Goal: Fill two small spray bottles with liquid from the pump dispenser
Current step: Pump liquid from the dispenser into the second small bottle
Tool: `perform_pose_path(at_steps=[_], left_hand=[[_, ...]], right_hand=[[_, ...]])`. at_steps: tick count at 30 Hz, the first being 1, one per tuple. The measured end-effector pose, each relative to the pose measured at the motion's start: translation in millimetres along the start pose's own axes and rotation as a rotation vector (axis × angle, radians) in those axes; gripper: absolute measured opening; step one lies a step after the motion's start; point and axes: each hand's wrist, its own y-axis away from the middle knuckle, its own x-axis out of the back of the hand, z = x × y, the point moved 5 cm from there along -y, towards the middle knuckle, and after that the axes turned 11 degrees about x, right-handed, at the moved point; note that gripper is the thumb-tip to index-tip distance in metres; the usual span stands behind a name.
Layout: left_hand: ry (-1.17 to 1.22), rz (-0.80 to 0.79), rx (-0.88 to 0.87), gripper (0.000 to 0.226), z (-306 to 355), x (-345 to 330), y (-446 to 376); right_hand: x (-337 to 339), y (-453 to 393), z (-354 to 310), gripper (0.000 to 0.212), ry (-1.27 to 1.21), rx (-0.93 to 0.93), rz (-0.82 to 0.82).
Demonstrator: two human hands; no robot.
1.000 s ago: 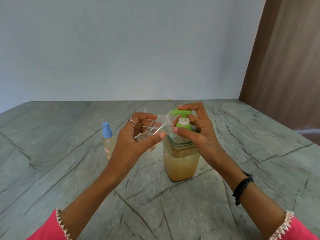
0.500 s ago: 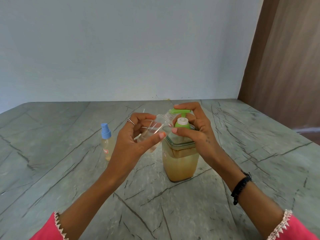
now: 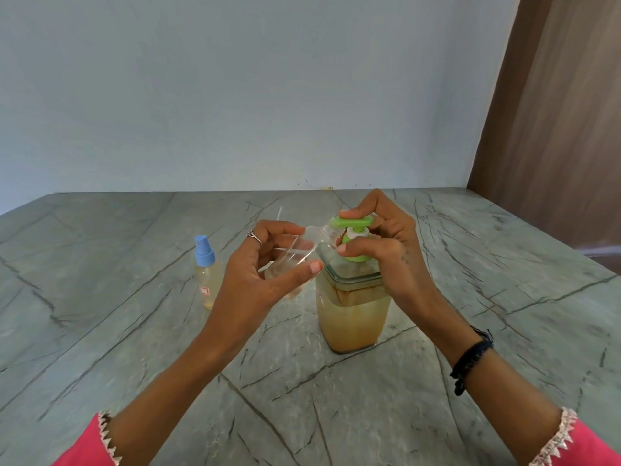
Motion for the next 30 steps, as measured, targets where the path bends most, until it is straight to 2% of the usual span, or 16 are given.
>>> perform_pose_path(at_steps=[6, 10, 19, 24, 30], left_hand=[[0.024, 0.017, -0.001, 0.044, 2.6, 1.5, 0.4], [0.038, 0.021, 0.004, 0.044, 2.9, 0.8, 0.9], [0.042, 0.016, -0.007, 0.038, 6.0, -1.2, 1.5], [0.031, 0.015, -0.008, 0.039, 4.6, -1.3, 0.8], [0.030, 0.014, 0.003, 0.037, 3.2, -0.7, 0.2]], right_hand=[[-1.0, 6.1, -0.5, 0.034, 0.010, 0.013, -0.026], [-0.8, 10.4, 0.0, 0.030, 0.058, 0.034, -0.083], [2.0, 12.8, 2.8, 0.058, 0.087, 0.037, -0.130], [2.1, 11.8, 4.1, 0.036, 0.105, 0.008, -0.140], [1.3, 6.3, 1.7, 0.040, 0.049, 0.004, -0.026]])
